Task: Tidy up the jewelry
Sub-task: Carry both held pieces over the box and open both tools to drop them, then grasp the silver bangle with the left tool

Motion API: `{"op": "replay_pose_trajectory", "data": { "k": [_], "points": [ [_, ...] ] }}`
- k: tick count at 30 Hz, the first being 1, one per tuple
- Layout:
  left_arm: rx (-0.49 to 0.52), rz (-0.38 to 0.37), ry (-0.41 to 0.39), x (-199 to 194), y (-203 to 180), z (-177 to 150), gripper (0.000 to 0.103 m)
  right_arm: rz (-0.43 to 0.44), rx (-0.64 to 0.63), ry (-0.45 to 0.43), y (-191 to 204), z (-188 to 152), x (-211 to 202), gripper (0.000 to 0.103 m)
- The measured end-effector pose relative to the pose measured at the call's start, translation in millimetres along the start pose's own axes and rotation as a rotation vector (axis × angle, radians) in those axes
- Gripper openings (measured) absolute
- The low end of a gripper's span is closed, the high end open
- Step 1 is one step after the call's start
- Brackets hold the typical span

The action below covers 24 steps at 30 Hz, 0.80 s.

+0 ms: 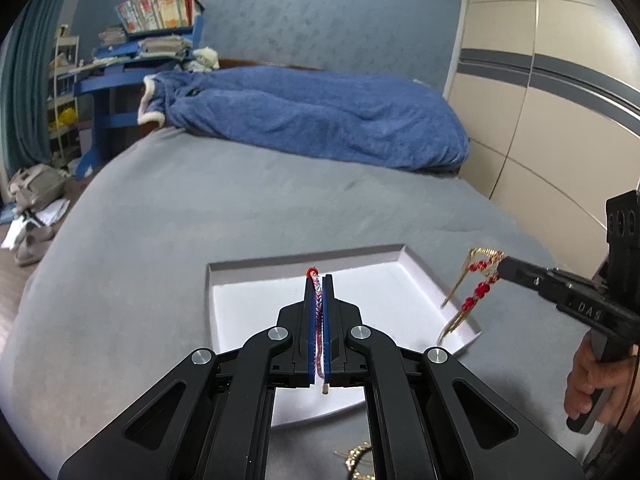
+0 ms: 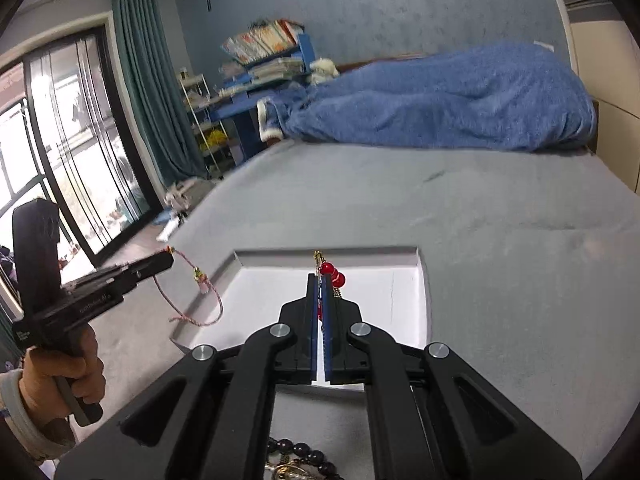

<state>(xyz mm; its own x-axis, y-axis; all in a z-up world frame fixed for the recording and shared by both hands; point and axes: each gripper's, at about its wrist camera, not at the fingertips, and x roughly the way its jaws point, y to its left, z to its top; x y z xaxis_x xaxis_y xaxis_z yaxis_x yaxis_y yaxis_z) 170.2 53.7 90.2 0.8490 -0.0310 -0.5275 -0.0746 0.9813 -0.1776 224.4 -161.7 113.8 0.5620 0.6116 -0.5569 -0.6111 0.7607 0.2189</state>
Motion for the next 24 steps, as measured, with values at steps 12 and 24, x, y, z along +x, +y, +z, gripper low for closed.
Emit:
{"op": "replay_pose_trajectory", "data": {
  "k": [12,24],
  "points": [
    [0.027,0.014,0.134,46.0,1.5,-32.7,0.003,-0.073,-0.017,0.189,-5.0,-41.4,56.6,0.002],
    [0.079,0.035,0.101,22.8,-8.7,-50.9,0.069,-0.065,-0.007,0.099,-6.9,-58.0,18.0,0.050]
  ]
}}
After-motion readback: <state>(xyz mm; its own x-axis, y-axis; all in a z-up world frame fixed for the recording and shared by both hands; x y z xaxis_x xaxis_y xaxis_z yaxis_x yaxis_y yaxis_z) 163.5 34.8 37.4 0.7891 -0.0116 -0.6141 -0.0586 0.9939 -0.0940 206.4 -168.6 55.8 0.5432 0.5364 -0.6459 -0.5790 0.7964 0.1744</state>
